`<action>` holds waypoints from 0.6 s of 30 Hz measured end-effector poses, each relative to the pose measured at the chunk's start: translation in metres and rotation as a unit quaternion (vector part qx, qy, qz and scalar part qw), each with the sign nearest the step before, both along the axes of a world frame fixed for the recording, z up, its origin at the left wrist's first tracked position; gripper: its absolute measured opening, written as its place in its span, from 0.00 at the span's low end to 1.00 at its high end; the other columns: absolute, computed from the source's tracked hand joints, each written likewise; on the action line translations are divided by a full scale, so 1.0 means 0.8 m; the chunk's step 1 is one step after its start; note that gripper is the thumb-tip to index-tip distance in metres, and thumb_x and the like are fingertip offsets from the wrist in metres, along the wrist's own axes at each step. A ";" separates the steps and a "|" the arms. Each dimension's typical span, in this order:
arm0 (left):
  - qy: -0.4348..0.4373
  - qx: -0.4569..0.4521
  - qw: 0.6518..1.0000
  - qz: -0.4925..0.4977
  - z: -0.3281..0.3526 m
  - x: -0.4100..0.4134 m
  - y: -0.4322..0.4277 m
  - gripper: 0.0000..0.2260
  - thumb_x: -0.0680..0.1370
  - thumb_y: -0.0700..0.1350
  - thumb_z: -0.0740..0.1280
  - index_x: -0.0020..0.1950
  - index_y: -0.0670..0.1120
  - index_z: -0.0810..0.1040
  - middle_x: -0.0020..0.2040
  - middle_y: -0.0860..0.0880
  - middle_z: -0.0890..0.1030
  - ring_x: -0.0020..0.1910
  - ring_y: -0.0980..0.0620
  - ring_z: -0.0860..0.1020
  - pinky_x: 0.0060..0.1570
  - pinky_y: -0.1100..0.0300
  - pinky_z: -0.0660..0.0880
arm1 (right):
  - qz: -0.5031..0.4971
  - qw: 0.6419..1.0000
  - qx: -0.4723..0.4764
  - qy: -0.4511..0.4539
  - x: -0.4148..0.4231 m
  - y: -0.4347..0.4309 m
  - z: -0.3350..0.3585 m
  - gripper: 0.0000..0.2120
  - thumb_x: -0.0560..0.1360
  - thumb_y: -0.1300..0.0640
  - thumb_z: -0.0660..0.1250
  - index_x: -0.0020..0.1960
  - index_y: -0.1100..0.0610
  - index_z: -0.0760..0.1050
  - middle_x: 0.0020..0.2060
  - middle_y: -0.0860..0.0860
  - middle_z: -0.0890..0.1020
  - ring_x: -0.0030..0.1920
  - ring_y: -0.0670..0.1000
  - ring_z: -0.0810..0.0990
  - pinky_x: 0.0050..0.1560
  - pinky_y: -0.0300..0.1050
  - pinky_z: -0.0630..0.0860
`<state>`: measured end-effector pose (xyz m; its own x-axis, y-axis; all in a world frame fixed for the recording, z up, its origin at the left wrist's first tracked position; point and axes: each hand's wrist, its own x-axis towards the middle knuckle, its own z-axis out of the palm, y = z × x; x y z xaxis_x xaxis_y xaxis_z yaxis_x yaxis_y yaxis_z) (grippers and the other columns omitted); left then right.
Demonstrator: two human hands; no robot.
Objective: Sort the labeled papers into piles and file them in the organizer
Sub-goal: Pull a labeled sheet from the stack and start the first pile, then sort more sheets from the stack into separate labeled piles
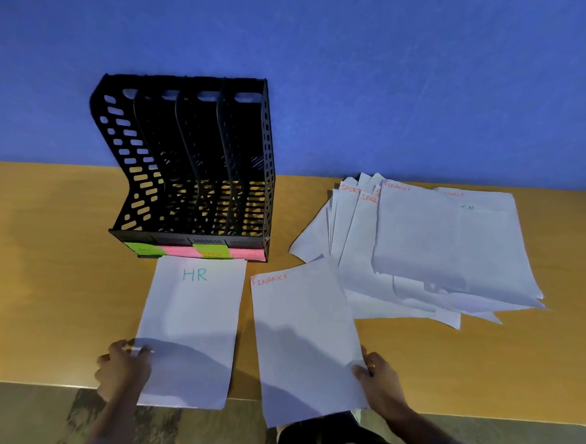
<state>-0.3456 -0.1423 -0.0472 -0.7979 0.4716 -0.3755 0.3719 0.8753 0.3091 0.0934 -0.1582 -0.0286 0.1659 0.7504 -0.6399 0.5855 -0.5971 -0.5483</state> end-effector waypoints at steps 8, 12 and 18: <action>0.002 0.017 1.000 -0.022 -0.006 0.028 -0.013 0.32 0.73 0.49 0.72 0.72 0.41 0.62 0.72 0.35 0.61 0.69 0.33 0.61 0.65 0.36 0.63 | 0.038 0.999 0.024 0.002 -0.053 -0.006 0.005 0.05 0.79 0.54 0.62 0.50 0.55 0.68 0.44 0.52 0.78 0.45 0.55 0.76 0.39 0.44 0.66; 0.053 0.064 0.986 -0.147 -0.003 0.062 -0.018 0.33 0.74 0.47 0.71 0.75 0.44 0.61 0.75 0.38 0.59 0.72 0.35 0.59 0.67 0.37 0.60 | 0.102 0.995 0.021 0.001 -0.067 -0.006 0.005 0.04 0.80 0.53 0.58 0.50 0.54 0.65 0.40 0.51 0.75 0.41 0.56 0.76 0.39 0.47 0.67; 0.095 0.040 0.860 -0.500 0.009 0.150 -0.015 0.25 0.79 0.61 0.52 0.72 0.52 0.71 0.72 0.47 0.71 0.73 0.40 0.65 0.72 0.40 0.53 | 0.093 0.996 -0.005 0.014 -0.065 -0.009 0.000 0.02 0.81 0.56 0.55 0.53 0.52 0.65 0.41 0.48 0.75 0.44 0.54 0.75 0.43 0.46 0.69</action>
